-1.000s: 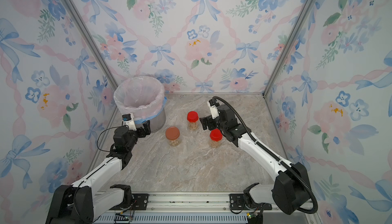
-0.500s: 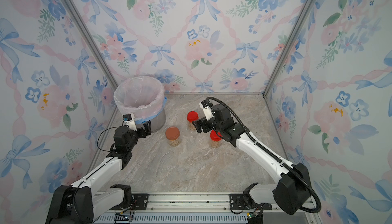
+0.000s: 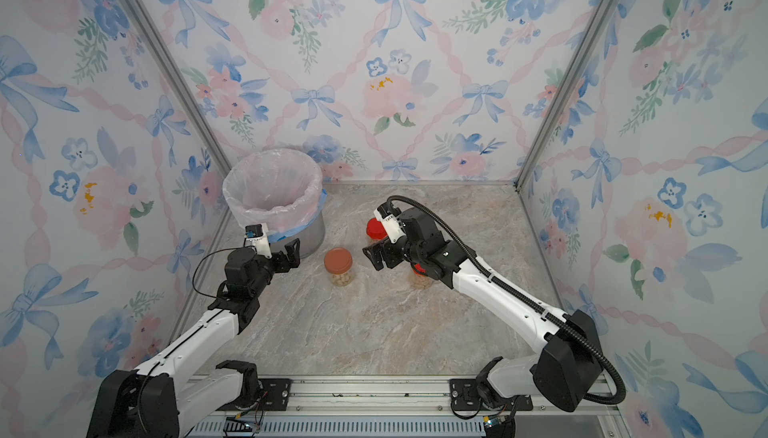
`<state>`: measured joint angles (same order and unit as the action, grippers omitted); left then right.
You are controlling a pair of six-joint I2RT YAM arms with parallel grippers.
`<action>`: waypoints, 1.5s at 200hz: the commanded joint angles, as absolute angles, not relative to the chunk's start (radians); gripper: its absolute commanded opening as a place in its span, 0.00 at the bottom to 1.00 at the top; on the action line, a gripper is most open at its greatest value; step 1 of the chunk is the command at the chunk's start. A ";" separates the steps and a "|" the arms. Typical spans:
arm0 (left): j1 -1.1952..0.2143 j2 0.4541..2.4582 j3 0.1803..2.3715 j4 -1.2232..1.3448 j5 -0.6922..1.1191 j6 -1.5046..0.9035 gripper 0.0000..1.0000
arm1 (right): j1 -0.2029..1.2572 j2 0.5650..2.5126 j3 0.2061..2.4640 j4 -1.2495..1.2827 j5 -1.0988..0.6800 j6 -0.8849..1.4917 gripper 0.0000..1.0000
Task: Empty moldy peanuts from jars
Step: Move the trash bin to the center of the board.
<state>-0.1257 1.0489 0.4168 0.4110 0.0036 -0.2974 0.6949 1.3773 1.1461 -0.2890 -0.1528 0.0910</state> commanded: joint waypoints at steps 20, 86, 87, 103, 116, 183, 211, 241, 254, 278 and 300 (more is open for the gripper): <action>-0.135 1.019 0.414 0.399 -0.024 -0.308 0.98 | 0.726 1.410 1.184 -0.327 -0.138 0.102 0.97; -0.140 1.010 0.409 0.387 -0.035 -0.314 0.98 | 0.758 1.449 1.196 -0.319 -0.141 0.109 0.97; -0.140 1.010 0.408 0.387 -0.035 -0.315 0.98 | 0.759 1.449 1.196 -0.319 -0.141 0.111 0.97; -0.138 1.006 0.409 0.386 -0.066 -0.316 0.98 | 0.768 1.461 1.205 -0.321 -0.140 0.110 0.97; -0.137 1.007 0.415 0.383 -0.111 -0.316 0.98 | 0.774 1.471 1.212 -0.321 -0.142 0.109 0.97; -0.092 1.215 0.584 0.360 -0.165 -0.299 0.98 | 0.775 1.501 1.225 -0.299 -0.135 0.100 0.97; -0.092 1.361 0.696 0.360 -0.102 -0.274 0.98 | 0.775 1.516 1.234 -0.298 -0.126 0.092 0.98; -0.102 1.518 0.833 0.350 -0.029 -0.259 0.98 | 0.769 1.523 1.239 -0.295 -0.123 0.087 0.97; -0.124 1.575 0.884 0.338 -0.022 -0.248 0.98 | 0.765 1.525 1.235 -0.289 -0.123 0.087 0.98; -0.169 1.663 0.975 0.300 -0.029 -0.231 0.98 | 0.750 1.531 1.230 -0.286 -0.124 0.093 0.97; -0.199 1.672 0.987 0.293 -0.060 -0.224 0.98 | 0.739 1.534 1.227 -0.292 -0.123 0.095 0.97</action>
